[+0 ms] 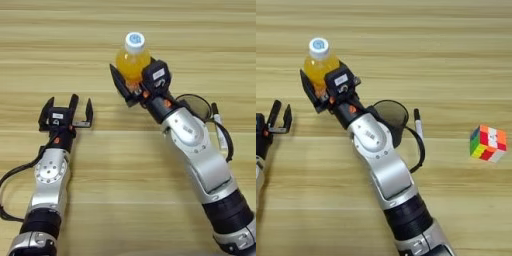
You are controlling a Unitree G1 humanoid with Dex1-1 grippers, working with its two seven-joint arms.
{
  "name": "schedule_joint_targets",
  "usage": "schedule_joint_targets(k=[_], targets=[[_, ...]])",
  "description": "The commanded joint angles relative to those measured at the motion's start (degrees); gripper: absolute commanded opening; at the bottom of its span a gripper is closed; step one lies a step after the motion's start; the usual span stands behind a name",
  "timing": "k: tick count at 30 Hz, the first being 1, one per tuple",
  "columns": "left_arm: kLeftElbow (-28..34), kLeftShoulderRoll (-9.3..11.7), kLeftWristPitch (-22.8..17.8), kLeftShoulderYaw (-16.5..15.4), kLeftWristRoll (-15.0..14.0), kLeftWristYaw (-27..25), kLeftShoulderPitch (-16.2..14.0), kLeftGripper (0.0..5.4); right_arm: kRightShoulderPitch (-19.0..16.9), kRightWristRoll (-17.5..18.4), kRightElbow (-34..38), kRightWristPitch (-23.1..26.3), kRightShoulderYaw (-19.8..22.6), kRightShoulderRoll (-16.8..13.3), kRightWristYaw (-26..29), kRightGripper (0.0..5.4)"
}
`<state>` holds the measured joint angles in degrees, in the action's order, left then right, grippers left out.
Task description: Move the objects on the table
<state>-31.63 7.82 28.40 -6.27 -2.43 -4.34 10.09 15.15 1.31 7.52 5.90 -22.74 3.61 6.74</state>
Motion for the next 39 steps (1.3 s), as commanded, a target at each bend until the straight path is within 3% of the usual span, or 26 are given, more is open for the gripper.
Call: schedule_joint_targets(k=[1, 24, 39], targets=[[0.1, 0.07, -0.21, 0.31, 0.84, 0.26, 0.37, 5.4, -1.69, -0.16, -4.14, -3.77, -1.14, 3.17, -0.13, 3.41], [0.19, -0.02, -0.1, 0.64, 0.88, 0.56, 0.24, 5.4, 1.25, 1.14, -22.5, -12.72, 2.05, 4.82, 0.2, 3.41], [0.54, 0.02, -0.08, 0.71, 1.0, 0.7, -0.01, 5.4, 2.0, 3.45, -28.4, -14.94, 2.76, 6.27, 1.66, 3.41]])
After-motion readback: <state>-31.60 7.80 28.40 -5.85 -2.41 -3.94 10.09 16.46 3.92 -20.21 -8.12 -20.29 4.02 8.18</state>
